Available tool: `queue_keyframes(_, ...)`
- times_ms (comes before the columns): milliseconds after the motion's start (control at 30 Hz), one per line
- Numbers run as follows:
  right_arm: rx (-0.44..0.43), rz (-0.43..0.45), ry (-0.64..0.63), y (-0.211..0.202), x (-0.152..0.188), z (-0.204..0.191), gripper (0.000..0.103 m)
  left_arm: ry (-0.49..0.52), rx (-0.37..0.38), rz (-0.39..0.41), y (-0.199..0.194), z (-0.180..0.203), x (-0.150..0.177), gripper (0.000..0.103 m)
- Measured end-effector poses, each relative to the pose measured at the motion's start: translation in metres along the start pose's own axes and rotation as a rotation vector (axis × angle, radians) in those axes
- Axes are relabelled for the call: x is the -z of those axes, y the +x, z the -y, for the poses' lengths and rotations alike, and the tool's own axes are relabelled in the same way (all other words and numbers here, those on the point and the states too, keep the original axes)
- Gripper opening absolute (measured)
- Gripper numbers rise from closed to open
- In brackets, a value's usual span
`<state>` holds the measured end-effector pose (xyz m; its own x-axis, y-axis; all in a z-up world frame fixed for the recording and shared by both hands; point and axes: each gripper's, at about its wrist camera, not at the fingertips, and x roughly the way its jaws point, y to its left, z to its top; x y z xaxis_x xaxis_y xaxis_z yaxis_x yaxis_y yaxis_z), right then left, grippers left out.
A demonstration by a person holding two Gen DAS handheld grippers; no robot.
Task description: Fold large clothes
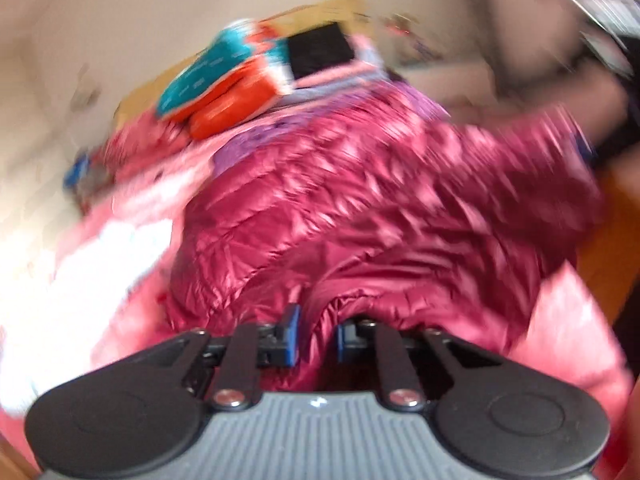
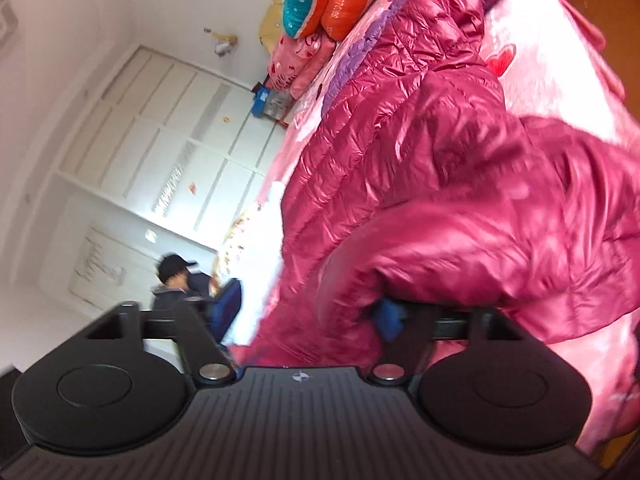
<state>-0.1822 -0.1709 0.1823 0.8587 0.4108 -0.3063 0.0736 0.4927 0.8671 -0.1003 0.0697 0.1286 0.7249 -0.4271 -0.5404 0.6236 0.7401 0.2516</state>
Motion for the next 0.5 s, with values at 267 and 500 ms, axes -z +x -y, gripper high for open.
queue_keyframes(267, 0.117, -0.083, -0.248, -0.003, 0.016, -0.005, 0.101, -0.364, 0.033, -0.008, 0.001, -0.053, -0.006, 0.011)
queue_keyframes(500, 0.459, -0.080, -0.857, 0.010, 0.062, -0.052, 0.101, -0.427, 0.029, -0.003, 0.004, -0.061, -0.006, 0.011)
